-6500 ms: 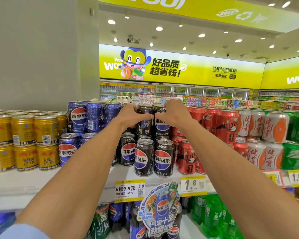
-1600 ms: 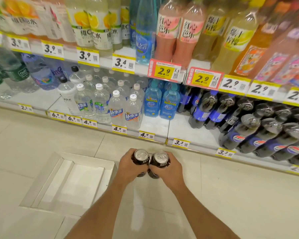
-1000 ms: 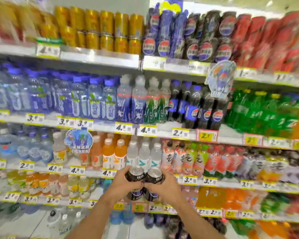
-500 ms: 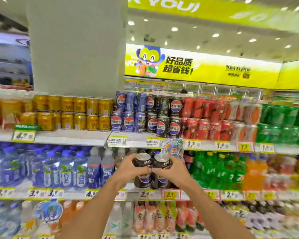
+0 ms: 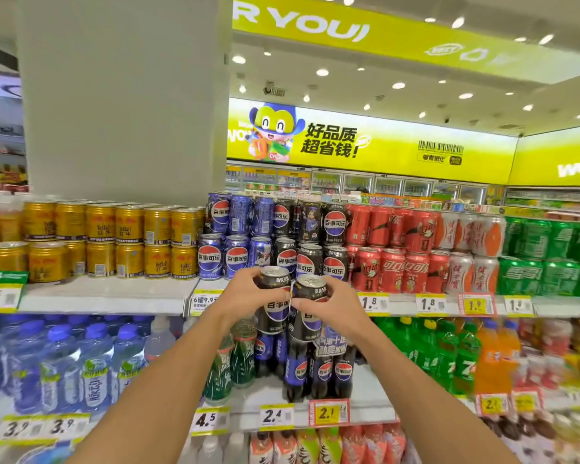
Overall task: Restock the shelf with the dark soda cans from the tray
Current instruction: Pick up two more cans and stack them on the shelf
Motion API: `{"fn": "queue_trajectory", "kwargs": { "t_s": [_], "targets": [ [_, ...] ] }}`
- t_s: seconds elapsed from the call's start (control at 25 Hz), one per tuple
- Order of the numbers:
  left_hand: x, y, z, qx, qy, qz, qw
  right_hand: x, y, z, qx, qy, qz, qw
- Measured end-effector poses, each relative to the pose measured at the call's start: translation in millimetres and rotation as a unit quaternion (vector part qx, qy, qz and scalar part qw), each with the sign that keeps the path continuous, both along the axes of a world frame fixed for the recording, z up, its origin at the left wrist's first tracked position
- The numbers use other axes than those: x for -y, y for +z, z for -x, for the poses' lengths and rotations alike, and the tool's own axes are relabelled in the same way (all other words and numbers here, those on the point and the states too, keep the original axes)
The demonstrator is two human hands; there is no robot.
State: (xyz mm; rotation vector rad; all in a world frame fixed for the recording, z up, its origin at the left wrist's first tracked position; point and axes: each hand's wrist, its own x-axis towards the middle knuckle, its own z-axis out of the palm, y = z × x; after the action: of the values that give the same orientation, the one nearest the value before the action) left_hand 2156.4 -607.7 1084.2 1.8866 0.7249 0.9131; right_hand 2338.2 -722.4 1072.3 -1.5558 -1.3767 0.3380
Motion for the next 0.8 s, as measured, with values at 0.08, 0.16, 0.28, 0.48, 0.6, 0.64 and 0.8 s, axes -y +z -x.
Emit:
{"fn": "queue_trajectory", "kwargs": {
  "t_s": [0.08, 0.16, 0.28, 0.48, 0.6, 0.64, 0.8],
  "targets": [
    [-17.3, 9.5, -3.0, 0.0, -0.004, -0.008, 1.0, -12.2, 9.7, -2.8, 0.004, -0.008, -0.005, 1.0],
    [-31.2, 17.9, -8.1, -0.005, -0.006, -0.016, 1.0, -25.6, 18.3, -6.5, 0.0, -0.012, -0.025, 1.0],
    [-40.4, 29.8, -15.7, -0.018, -0.021, -0.015, 1.0, -42.4, 29.7, -17.3, -0.012, -0.019, -0.035, 0.999],
    [-71.8, 39.6, -22.6, -0.037, 0.016, -0.028, 0.999, -70.6, 48.7, -25.3, 0.012, -0.023, -0.028, 0.999],
    [-80.8, 43.7, -19.4, -0.034, 0.036, -0.03, 0.998, -83.8, 54.5, -29.6, 0.022, -0.011, -0.006, 1.0],
    [-82.9, 45.3, -18.4, -0.033, 0.035, -0.031, 0.998, -86.3, 55.8, -28.3, 0.021, -0.007, -0.01, 1.0],
    [-93.1, 44.5, -25.5, -0.032, 0.056, -0.027, 0.998, -105.2, 51.8, -30.7, 0.034, -0.005, -0.013, 0.999]
  ]
}}
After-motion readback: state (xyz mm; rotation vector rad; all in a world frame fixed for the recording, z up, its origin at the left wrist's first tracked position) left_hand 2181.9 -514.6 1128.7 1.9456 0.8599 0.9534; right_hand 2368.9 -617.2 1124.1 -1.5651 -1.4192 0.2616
